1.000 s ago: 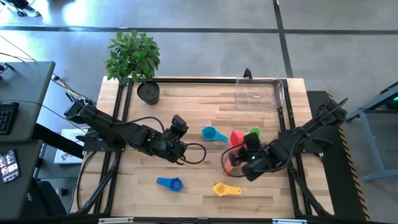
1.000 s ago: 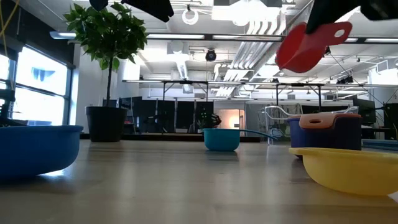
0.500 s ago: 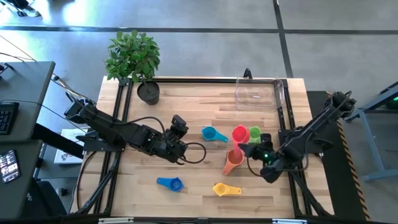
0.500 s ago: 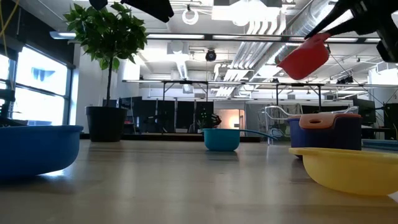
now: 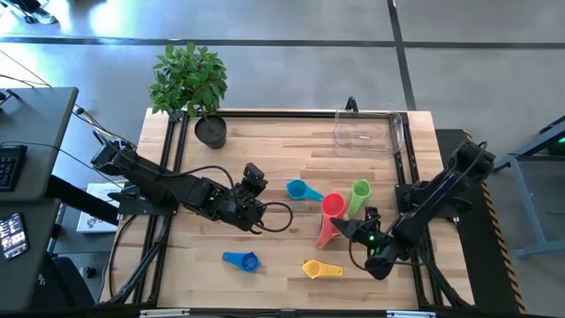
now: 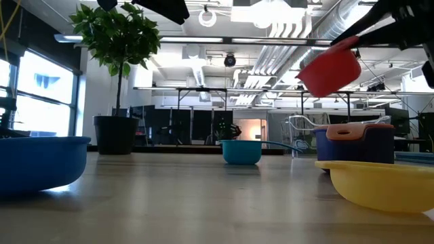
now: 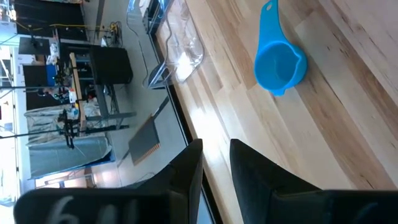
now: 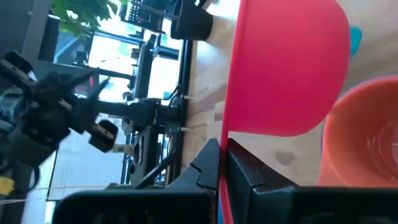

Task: Nest measuring cups in basket
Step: Stack the red measuring cup on top of the orange measuring cup

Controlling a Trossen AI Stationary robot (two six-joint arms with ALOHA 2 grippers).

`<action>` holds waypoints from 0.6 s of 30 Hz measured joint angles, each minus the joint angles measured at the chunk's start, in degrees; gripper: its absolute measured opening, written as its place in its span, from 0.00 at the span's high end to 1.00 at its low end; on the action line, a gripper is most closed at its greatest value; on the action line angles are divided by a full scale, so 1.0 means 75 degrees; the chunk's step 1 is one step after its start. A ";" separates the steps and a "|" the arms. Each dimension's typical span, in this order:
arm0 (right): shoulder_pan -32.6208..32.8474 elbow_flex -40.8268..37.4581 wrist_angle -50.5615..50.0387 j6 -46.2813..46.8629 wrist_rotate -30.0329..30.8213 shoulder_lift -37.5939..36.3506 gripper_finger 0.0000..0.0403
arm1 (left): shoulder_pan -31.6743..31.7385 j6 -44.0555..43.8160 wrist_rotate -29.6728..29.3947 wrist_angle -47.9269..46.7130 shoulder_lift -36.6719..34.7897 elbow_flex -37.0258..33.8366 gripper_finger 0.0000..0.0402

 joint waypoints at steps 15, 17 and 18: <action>0.0344 0.0119 0.1150 0.0023 0.0131 0.1047 1.00 | 0.0000 0.0001 0.0000 0.0006 0.0000 0.0000 0.82; 0.0344 0.0208 0.1143 0.0024 0.0168 0.1138 1.00 | 0.0000 -0.0001 -0.0001 0.0006 0.0000 0.0000 0.82; 0.0344 0.0264 0.1101 0.0023 0.0248 0.1184 1.00 | 0.0000 -0.0001 -0.0001 0.0006 0.0000 0.0000 0.82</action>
